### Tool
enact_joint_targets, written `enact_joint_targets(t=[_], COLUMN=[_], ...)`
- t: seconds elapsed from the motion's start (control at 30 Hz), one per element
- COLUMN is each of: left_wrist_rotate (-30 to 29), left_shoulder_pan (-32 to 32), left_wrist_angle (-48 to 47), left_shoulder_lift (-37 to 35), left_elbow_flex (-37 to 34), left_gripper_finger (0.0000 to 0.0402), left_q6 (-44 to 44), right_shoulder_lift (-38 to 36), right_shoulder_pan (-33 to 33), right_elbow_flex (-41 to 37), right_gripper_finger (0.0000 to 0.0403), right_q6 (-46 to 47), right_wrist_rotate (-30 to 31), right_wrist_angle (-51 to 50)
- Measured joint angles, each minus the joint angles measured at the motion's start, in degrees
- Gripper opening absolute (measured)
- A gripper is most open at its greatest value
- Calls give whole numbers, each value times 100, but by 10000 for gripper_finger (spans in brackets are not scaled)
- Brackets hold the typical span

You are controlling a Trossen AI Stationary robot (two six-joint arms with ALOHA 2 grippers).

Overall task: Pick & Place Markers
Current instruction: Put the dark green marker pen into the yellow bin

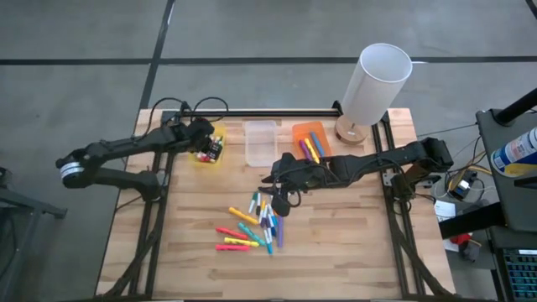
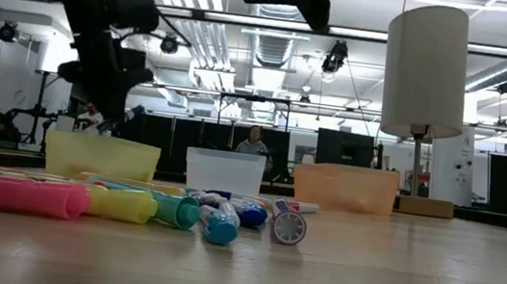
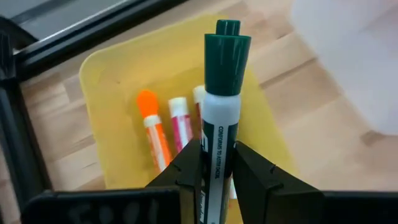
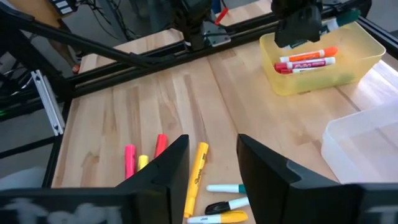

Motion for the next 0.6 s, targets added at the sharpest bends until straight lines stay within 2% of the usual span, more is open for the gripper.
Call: enact_joint_targets(t=[0.37, 0.6], left_wrist_rotate=[11, -35], left_shoulder_pan=[356, 355], left_wrist_angle=[207, 214], left_shoulder_lift=[752, 1054], left_elbow_flex=[21, 92], left_gripper_finger=[65, 109], left_q6=[260, 270], right_shoulder_lift=[2, 2], right_shoulder_pan=[-1, 0], right_elbow_flex=[-4, -77], right_gripper_finger=[125, 118], right_q6=[0, 1], right_wrist_rotate=[0, 22], right_wrist_angle=[9, 27])
